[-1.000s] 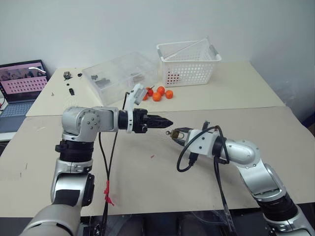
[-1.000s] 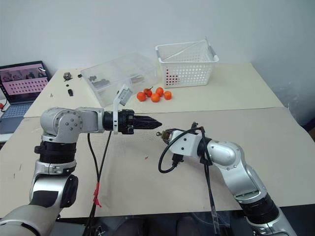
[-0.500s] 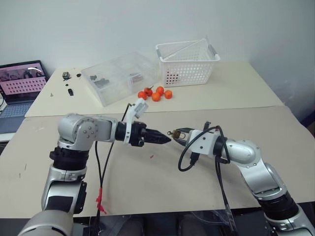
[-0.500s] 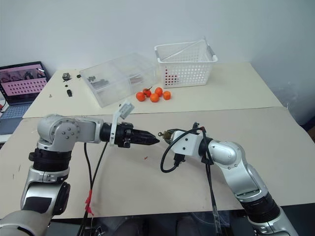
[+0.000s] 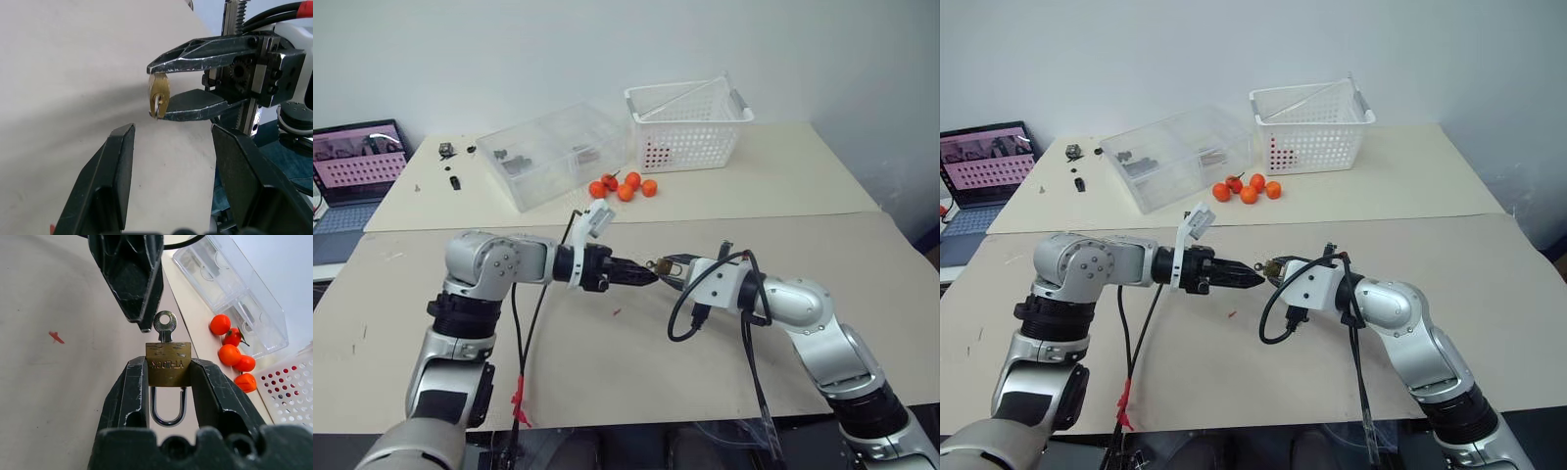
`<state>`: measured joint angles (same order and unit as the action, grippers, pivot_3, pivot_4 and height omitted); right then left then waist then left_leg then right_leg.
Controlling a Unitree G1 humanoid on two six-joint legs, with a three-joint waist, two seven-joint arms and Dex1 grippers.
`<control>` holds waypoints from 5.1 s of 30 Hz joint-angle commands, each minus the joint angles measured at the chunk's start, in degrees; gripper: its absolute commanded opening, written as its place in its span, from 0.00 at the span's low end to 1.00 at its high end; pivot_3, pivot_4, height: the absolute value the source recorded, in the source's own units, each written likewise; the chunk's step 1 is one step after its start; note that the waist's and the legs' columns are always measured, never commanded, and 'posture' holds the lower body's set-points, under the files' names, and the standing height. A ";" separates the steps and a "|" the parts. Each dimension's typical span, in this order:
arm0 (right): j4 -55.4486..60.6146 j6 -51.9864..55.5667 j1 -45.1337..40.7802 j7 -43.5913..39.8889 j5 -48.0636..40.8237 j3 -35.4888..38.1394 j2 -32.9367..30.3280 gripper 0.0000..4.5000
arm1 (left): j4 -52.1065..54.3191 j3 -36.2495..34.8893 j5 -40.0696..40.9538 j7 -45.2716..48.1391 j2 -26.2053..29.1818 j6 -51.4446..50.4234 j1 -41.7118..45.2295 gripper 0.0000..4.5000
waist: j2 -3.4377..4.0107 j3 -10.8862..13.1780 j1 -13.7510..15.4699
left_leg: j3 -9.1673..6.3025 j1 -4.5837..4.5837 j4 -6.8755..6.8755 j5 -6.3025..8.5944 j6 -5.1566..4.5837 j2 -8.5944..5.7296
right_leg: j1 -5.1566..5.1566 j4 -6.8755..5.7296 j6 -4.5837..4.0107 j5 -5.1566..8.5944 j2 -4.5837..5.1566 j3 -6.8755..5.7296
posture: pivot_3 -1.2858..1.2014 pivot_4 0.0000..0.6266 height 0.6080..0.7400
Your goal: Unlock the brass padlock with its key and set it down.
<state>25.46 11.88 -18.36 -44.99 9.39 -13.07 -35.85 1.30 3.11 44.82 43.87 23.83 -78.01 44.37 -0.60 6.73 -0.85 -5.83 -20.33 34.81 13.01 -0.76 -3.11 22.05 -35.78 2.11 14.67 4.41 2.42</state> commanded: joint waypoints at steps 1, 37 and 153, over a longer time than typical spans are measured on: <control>2.75 0.04 -1.14 0.17 -0.57 1.13 -0.13 0.20 | -0.23 -1.65 -0.22 -1.61 -1.54 1.55 0.87 0.58 | 0.00 0.00 0.03 | 0.00 0.00 0.00 0.00 0.00 0.01 | 0.00 0.00 0.00 0.00 -0.01 0.00 | 0.52 0.24 1.00; 4.32 1.54 -0.13 0.47 -0.31 1.14 -0.22 0.20 | -3.25 -1.48 -2.88 -4.69 -6.38 5.64 -0.08 0.00 | -0.01 0.00 0.10 | 0.00 -0.01 0.00 0.00 0.01 -0.02 | -0.01 0.02 0.00 0.00 0.01 0.00 | 0.52 0.24 1.00; 2.32 4.87 -0.75 -2.24 -18.45 3.58 -0.63 0.01 | -7.47 -20.01 36.71 -33.70 -3.89 -14.48 -4.31 0.00 | -0.03 -0.03 0.14 | -0.02 -0.01 -0.02 0.09 0.31 0.01 | 0.03 0.06 0.01 0.00 0.04 0.04 | 0.52 0.24 1.00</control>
<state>27.03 18.77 -18.83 -47.19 -9.12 -10.45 -36.31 -8.16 -15.60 79.01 10.56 19.34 -92.29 39.95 -0.62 6.71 -0.71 -5.85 -20.35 34.80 13.10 -0.44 -3.10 22.08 -35.73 2.12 14.67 4.45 2.46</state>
